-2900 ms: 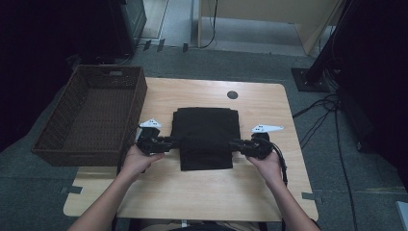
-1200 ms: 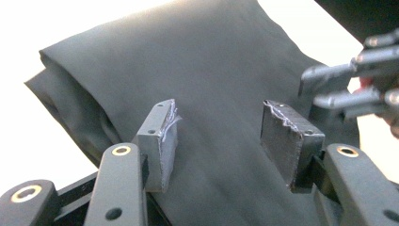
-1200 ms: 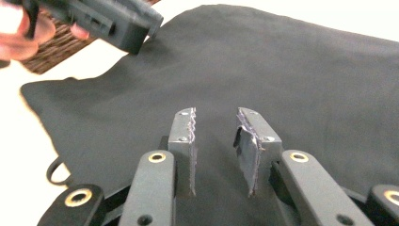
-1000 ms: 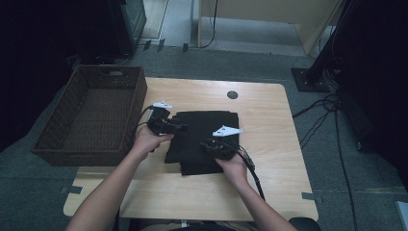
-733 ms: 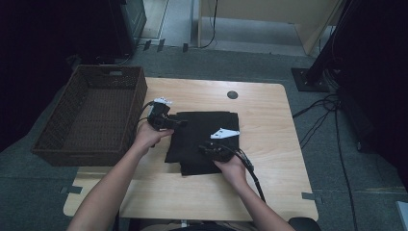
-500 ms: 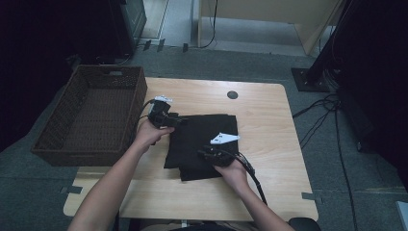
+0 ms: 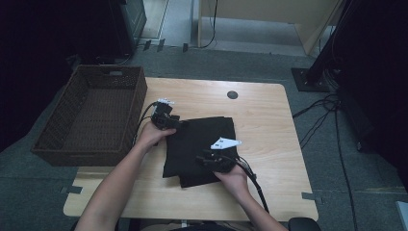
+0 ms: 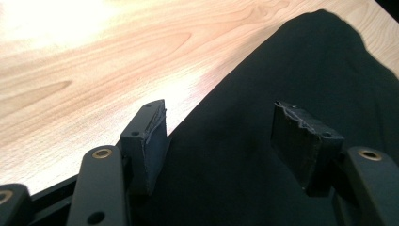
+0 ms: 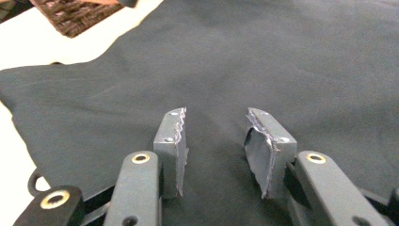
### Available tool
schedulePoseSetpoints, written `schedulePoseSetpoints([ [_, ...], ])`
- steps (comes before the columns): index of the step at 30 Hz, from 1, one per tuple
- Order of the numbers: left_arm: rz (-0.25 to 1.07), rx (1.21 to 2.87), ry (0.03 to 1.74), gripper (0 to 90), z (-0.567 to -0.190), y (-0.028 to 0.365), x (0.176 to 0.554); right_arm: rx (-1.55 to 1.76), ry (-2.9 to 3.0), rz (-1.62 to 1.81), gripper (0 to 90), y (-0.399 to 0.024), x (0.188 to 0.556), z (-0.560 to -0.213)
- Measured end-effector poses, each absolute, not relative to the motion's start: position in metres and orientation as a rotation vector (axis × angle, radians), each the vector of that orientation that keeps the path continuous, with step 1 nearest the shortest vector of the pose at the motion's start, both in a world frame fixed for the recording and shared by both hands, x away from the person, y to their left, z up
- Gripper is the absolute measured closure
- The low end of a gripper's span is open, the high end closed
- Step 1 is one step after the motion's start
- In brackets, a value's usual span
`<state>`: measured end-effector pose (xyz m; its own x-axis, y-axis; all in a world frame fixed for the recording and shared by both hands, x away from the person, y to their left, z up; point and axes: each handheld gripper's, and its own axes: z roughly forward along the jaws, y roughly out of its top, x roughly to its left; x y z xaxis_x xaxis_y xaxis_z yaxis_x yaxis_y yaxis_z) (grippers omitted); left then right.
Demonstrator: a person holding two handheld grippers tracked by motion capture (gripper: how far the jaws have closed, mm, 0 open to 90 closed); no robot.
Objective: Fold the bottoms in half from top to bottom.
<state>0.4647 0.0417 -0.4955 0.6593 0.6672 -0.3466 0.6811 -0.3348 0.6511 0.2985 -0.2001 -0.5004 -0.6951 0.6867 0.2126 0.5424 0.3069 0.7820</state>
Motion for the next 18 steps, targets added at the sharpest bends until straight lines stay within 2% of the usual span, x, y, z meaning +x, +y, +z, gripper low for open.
schedulePoseSetpoints([
  [7,-0.036,2.133,1.021,34.3,-0.505,0.038,0.473,1.136,2.409,1.338,57.9,-0.204,0.289,-0.496],
  [11,-0.09,2.104,1.009,34.2,-0.506,0.038,0.476,1.155,2.413,1.341,57.5,-0.207,0.285,-0.497],
  [18,-0.114,2.134,0.962,41.8,-0.507,0.036,0.473,1.135,2.403,1.326,58.1,-0.207,0.282,-0.505],
])
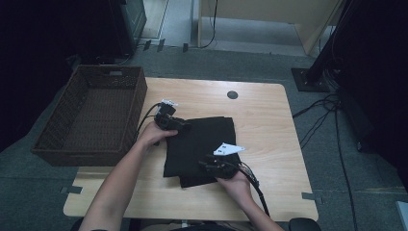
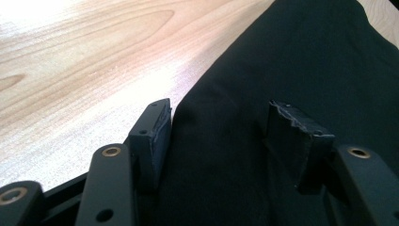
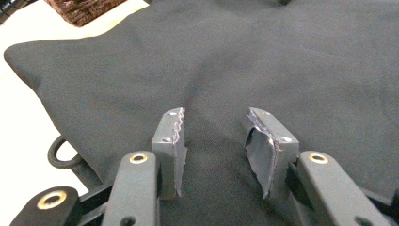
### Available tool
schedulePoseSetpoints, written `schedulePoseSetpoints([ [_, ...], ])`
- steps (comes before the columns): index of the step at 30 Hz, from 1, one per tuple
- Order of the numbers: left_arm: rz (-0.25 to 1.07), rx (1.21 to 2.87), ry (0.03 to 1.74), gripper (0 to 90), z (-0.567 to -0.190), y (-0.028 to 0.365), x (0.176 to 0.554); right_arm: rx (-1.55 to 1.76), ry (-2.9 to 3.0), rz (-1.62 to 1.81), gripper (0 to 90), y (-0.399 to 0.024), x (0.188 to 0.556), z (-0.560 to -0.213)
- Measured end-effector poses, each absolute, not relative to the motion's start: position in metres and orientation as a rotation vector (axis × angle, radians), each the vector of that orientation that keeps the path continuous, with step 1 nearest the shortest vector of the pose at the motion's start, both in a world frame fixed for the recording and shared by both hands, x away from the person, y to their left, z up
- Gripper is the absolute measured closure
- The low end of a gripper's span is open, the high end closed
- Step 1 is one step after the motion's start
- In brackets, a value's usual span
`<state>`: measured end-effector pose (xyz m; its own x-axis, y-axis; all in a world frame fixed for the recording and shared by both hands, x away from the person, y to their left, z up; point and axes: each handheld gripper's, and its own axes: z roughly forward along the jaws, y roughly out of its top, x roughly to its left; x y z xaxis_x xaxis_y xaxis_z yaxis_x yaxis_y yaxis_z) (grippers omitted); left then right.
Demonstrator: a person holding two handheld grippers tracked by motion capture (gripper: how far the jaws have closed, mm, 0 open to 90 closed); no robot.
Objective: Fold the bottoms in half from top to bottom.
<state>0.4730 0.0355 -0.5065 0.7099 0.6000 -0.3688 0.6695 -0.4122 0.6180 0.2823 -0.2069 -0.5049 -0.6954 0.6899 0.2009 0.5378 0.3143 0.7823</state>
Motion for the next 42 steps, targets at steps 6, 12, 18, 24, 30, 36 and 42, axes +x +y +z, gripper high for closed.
schedulePoseSetpoints([
  [6,-0.113,2.187,0.9,50.4,-0.506,0.029,0.467,1.139,2.387,1.333,58.4,-0.206,0.281,-0.508],
  [12,-0.114,2.251,0.821,74.8,-0.506,0.024,0.462,1.134,2.382,1.338,58.9,-0.206,0.281,-0.51],
  [18,-0.102,2.248,0.829,81.6,-0.501,0.024,0.464,1.135,2.381,1.335,59.2,-0.206,0.281,-0.509],
  [24,-0.054,2.166,0.817,82.4,-0.481,0.026,0.466,1.135,2.354,1.3,59.5,-0.202,0.286,-0.509],
  [30,-0.013,2.126,0.743,82.6,-0.448,0.021,0.466,1.16,2.304,1.26,60.5,-0.196,0.301,-0.51],
  [36,-0.01,2.074,0.655,82.7,-0.428,0.02,0.459,1.224,2.219,1.249,62.0,-0.19,0.325,-0.512],
  [42,-0.015,2.072,0.564,82.6,-0.425,0.016,0.44,1.232,2.114,1.207,61.1,-0.181,0.344,-0.518],
])
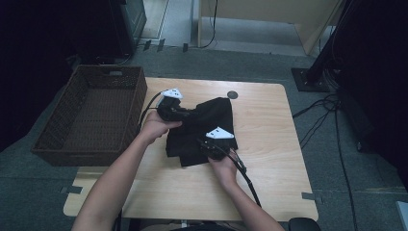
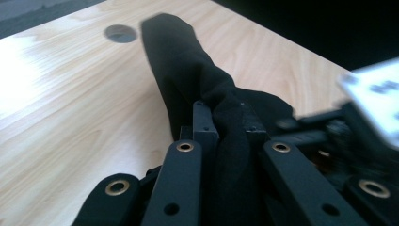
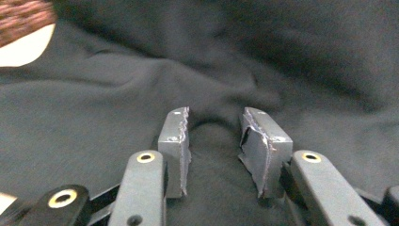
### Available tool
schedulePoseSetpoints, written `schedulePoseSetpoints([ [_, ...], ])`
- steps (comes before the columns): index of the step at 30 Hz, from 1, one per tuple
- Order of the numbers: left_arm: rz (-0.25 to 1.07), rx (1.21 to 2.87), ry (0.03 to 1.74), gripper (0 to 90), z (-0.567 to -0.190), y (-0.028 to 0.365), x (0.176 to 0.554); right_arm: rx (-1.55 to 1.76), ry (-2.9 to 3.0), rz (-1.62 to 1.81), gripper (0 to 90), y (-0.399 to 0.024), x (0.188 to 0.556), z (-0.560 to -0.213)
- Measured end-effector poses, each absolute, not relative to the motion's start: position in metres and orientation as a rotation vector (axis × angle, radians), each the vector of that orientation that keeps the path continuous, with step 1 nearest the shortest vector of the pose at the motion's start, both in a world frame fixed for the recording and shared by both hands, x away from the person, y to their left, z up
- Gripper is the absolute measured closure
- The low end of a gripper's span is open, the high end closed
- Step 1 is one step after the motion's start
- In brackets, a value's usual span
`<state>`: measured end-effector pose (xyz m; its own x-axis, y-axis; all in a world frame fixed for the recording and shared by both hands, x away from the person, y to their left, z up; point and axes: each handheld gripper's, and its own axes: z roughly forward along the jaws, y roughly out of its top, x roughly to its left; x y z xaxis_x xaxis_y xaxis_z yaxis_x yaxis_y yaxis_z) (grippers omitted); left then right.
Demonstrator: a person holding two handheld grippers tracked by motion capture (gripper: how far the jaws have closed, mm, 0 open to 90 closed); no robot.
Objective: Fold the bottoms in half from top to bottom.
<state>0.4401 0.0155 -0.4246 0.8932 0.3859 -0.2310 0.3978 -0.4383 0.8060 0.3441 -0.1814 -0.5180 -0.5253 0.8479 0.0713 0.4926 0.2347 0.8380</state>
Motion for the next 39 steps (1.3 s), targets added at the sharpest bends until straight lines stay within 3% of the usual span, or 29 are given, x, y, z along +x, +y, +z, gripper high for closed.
schedulePoseSetpoints([
  [7,0.001,2.066,0.579,82.5,-0.433,0.02,0.432,1.277,2.096,1.202,56.9,-0.181,0.352,-0.511],
  [15,-0.01,2.037,0.623,82.4,-0.436,0.03,0.436,1.195,2.15,1.25,56.6,-0.194,0.307,-0.488],
  [20,-0.016,2.016,0.654,82.4,-0.438,0.034,0.438,1.209,2.174,1.247,61.3,-0.198,0.292,-0.488],
  [26,-0.006,2.022,0.639,82.4,-0.436,0.033,0.439,1.306,2.19,1.212,62.0,-0.196,0.298,-0.509],
  [39,0.028,2.095,0.526,82.3,-0.433,0.017,0.417,1.362,2.101,1.191,65.4,-0.171,0.337,-0.516],
])
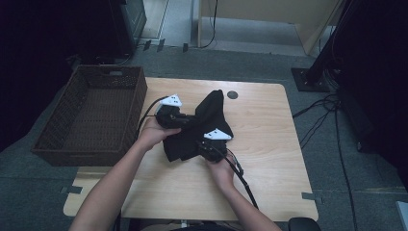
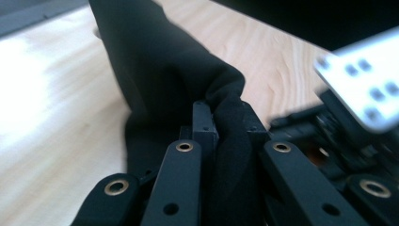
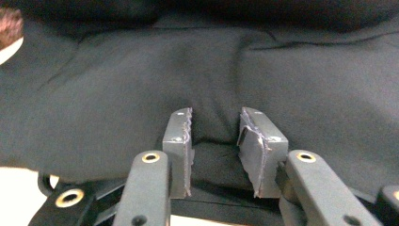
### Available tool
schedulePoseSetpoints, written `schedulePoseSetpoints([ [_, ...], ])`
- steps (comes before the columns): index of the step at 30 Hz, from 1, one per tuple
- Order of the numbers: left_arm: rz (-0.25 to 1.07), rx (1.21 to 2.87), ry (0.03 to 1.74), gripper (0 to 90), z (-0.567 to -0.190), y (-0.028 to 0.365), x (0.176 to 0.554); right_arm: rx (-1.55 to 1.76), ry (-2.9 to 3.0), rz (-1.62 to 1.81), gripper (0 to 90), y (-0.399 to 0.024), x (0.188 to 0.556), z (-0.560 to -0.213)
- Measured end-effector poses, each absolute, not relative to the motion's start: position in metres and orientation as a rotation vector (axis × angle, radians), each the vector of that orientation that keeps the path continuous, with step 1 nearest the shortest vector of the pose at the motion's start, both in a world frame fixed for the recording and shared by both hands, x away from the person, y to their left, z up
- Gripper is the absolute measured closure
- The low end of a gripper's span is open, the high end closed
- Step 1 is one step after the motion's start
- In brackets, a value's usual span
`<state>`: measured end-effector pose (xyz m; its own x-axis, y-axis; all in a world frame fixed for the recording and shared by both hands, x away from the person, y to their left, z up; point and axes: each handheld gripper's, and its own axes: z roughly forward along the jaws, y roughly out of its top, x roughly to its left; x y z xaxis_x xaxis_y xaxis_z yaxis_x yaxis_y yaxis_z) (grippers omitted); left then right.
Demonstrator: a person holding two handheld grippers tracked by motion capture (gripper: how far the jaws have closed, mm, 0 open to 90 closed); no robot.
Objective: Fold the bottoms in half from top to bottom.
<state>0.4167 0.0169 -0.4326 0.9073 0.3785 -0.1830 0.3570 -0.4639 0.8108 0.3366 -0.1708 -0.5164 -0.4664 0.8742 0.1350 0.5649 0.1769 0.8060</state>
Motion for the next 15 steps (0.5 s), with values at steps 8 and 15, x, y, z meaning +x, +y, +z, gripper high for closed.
schedulePoseSetpoints([
  [8,-0.017,2.163,0.576,79.1,-0.477,0.015,0.398,1.418,2.054,1.277,64.6,-0.174,0.341,-0.52],
  [15,-0.046,2.119,0.629,61.7,-0.47,0.021,0.394,1.36,2.127,1.295,52.1,-0.185,0.334,-0.511],
])
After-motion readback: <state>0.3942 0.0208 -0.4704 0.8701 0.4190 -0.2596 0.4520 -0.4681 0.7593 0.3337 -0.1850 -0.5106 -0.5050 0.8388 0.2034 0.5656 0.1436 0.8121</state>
